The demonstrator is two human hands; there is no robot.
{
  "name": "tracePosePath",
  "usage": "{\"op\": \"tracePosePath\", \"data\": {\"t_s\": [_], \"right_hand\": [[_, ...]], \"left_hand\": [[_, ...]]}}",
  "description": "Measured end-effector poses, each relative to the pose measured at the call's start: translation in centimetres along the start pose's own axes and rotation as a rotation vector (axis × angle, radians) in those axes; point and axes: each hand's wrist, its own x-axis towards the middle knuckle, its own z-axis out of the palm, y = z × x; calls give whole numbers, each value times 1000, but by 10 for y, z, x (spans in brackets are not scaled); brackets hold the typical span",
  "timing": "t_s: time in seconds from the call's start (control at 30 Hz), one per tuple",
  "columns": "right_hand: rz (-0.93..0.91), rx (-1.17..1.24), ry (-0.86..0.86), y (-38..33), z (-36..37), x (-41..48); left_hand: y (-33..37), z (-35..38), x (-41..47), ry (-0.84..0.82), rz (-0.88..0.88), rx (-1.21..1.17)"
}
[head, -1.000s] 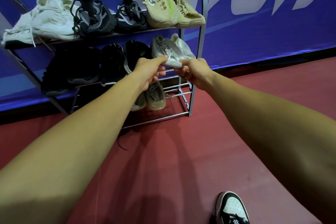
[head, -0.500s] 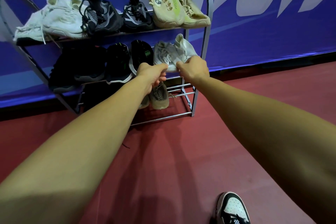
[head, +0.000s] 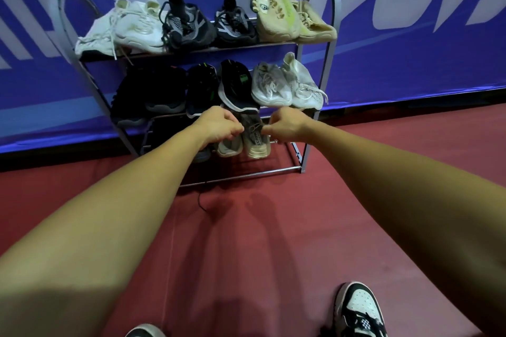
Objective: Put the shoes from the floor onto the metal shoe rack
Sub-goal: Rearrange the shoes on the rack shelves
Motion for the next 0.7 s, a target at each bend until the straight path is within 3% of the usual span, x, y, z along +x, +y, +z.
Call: {"op": "tracePosePath", "data": {"t_s": [0.1,0.47,0.7], "right_hand": [[-39,-49,-186,-8,20,0],[-97,-190,-229,-63,86,41],[-142,-418,-183,-90,134,78]], "left_hand": [[-23,-13,-6,8,-5,175],[-103,-57,-13,23,-136,603],[-132,-59,13,-14,-72,891]]}}
